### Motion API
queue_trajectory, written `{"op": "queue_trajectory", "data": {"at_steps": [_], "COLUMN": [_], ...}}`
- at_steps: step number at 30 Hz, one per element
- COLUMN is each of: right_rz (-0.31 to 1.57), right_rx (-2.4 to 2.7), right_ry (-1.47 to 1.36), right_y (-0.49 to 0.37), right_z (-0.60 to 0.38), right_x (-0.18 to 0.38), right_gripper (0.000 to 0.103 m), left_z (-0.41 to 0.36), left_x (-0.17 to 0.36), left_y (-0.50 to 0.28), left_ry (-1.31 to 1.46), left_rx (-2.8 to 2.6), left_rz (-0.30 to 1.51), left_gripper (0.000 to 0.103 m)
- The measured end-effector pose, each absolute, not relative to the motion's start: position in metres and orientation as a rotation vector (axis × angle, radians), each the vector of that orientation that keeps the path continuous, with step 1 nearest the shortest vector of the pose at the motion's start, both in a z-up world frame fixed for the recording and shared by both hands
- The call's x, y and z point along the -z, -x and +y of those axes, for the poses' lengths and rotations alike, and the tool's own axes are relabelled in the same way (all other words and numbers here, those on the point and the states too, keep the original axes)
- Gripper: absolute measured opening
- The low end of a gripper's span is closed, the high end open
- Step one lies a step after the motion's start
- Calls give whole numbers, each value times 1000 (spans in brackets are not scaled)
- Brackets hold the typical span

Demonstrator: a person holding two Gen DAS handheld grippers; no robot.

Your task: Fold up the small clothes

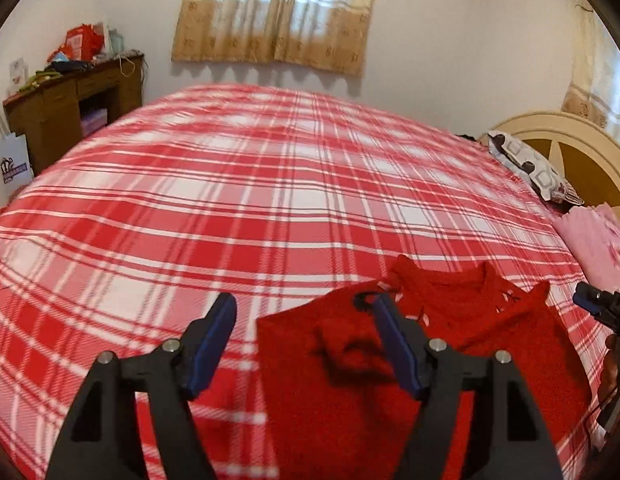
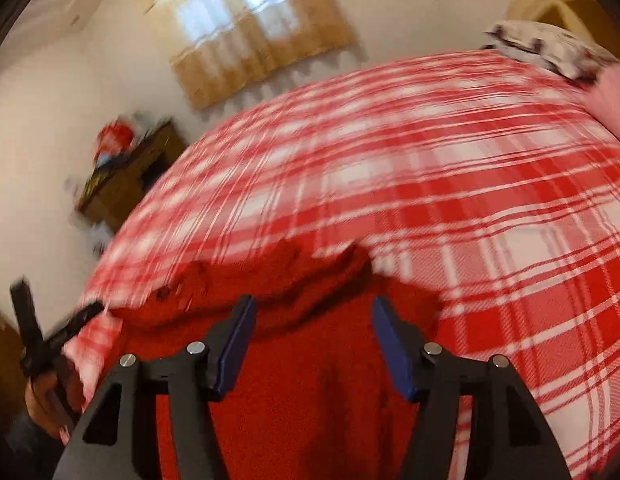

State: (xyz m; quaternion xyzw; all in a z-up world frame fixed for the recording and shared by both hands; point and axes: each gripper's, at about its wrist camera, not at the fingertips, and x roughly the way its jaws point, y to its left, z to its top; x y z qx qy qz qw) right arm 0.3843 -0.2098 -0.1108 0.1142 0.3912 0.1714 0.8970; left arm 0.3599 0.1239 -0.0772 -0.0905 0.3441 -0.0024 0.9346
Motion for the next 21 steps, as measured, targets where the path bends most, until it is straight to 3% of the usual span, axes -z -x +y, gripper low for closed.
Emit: {"op": "queue_trajectory", "data": {"at_steps": [11, 21], "right_rz": [969, 873], "right_rx": [-305, -220], "right_ry": [-84, -126], "right_y": [-419, -410], "right_z": [-172, -185], "right_x": [148, 137], "right_gripper": [61, 62], "left_z": [93, 149], "left_x": [112, 118], "left_y": [-370, -388], "left_ry": [-148, 81], "left_rx": [-132, -333], "left_rz": [785, 832], "left_gripper": [81, 81]}}
